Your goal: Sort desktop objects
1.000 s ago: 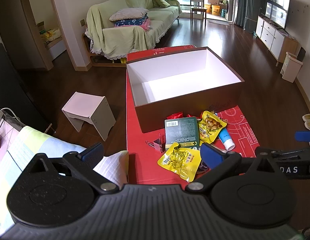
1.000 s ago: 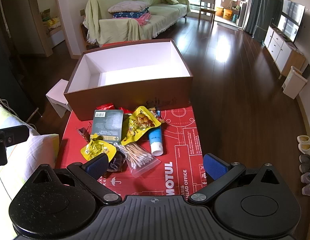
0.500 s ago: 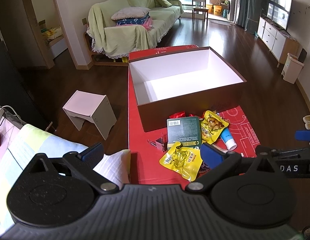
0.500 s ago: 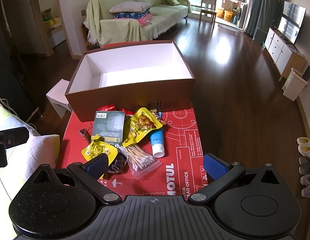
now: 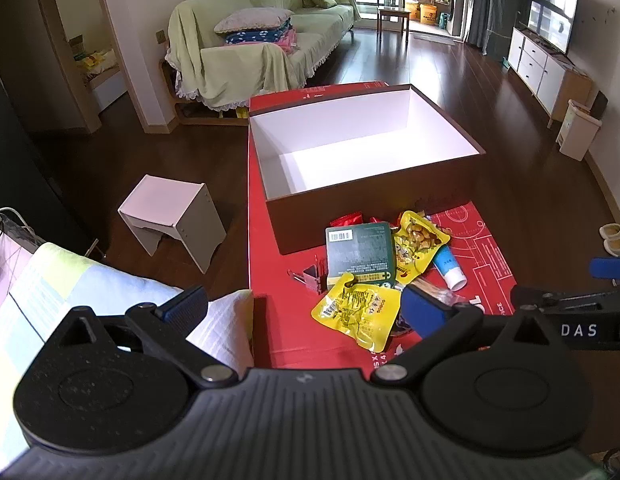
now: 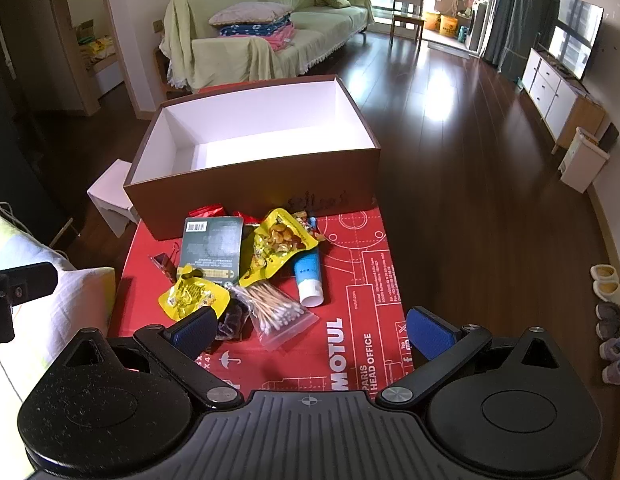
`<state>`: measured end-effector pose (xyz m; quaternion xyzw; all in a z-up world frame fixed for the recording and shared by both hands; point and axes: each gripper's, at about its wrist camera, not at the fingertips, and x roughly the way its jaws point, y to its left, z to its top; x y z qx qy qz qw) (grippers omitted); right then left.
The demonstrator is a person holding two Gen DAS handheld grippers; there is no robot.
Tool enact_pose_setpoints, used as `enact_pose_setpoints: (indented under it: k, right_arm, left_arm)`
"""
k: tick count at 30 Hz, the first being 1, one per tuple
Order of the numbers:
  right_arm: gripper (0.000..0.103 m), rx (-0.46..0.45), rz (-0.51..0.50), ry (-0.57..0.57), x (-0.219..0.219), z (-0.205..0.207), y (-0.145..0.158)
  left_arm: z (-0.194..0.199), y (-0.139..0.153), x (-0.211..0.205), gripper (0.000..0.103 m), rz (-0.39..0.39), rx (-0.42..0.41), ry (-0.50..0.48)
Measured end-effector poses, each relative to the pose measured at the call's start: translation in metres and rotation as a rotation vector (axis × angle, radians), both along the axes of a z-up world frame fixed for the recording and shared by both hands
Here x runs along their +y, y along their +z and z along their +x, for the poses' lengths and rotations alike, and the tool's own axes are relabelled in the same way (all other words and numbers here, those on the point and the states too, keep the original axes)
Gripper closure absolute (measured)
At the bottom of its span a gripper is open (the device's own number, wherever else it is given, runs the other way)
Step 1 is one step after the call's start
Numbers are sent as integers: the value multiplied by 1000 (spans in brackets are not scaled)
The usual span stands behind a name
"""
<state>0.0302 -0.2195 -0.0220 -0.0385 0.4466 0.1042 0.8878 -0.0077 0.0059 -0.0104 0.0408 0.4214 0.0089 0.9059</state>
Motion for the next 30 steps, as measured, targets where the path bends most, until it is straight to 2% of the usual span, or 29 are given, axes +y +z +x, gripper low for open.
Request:
enact_pose_setpoints:
  k: [22,27,30]
  right_arm:
    - [0,14,-1,-2,1,-8,-7]
    - [0,50,24,4,-2,-7,-12]
    - [0,87,60,1,-8,-4,-19]
  left_arm:
    - [-8,-11,2,1,-13,25,2]
    - [-10,-22,9,2,-24,31,1]
    - [-12,-32,10,2,5,33,-11]
